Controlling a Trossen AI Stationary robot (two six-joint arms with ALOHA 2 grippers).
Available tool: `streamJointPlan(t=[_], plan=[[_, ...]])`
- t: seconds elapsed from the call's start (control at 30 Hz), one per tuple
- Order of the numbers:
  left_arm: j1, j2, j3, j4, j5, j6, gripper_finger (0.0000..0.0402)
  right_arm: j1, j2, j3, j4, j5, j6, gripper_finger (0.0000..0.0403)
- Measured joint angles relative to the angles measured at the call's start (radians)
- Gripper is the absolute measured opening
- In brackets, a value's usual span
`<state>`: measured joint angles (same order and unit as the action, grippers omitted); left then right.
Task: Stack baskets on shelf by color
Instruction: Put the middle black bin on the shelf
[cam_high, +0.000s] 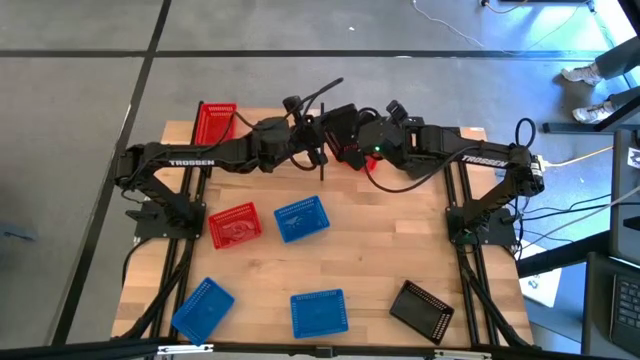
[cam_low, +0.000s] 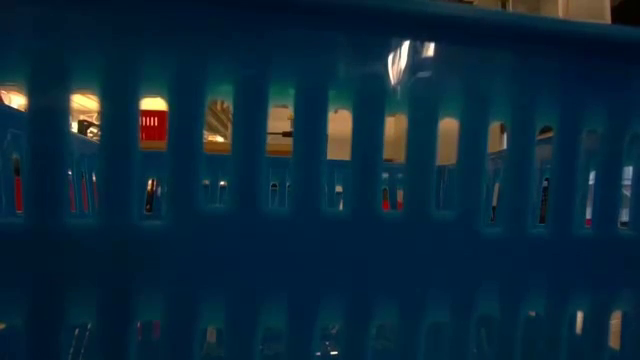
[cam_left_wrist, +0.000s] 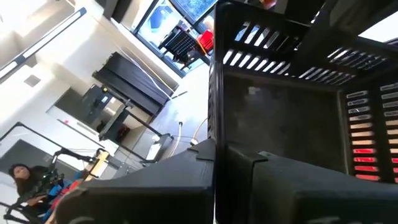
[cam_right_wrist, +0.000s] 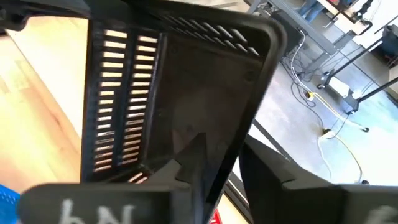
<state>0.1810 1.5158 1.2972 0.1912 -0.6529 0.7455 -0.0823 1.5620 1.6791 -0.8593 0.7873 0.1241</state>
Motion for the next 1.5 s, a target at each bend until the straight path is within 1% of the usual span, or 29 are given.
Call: streamJointPlan(t=[0.13,0.2,0.37,0.57,0.73,0.87,0.93,1.07,1.13,1.27,1.4,1.5], plan=[[0.0,-0.008,0.0,-0.029,-0.01,0.017,0.0001,0.005,-0.004,0.006,0.003,-0.004,-0.003,0.0116],[0.0,-0.023,0.0,-0.061,-0.015,0.049,0.0001,0.016,-0.004,0.028,-0.001,-0.006,-0.006,0.0119],[0.004,-0.086,0.0,-0.137,-0.024,0.053,0.0,0.05,-0.005,0.11,-0.003,-0.004,-0.051,0.0117],[0.022,-0.204,0.0,-0.334,-0.024,0.053,0.0,0.082,-0.005,0.186,-0.004,0.001,-0.137,0.0118],[0.063,-0.309,0.0,-0.544,0.051,0.042,0.0,0.092,-0.005,0.217,-0.005,0.002,-0.184,0.0118],[0.114,-0.391,0.0,-0.652,0.152,0.009,0.0,0.091,-0.005,0.219,-0.006,0.004,-0.185,0.0118],[0.148,-0.423,0.012,-0.71,0.238,-0.046,0.0,0.091,-0.005,0.219,-0.006,0.004,-0.185,0.0118],[0.222,-0.439,0.11,-0.935,0.391,-0.143,0.0,0.091,-0.005,0.219,-0.006,0.004,-0.183,0.0118],[0.264,-0.425,0.183,-1.074,0.448,-0.166,0.0,0.09,-0.005,0.219,-0.006,0.004,-0.182,0.0118],[0.356,-0.36,0.334,-1.239,0.602,-0.192,0.0,0.09,-0.005,0.219,-0.006,0.004,-0.157,0.0118],[0.465,-0.288,0.444,-1.352,0.749,-0.189,0.0,0.09,-0.005,0.219,-0.006,0.004,-0.133,0.0118],[0.552,-0.228,0.492,-1.408,0.855,-0.182,0.0,0.09,-0.005,0.219,-0.006,0.004,-0.132,0.0118]])
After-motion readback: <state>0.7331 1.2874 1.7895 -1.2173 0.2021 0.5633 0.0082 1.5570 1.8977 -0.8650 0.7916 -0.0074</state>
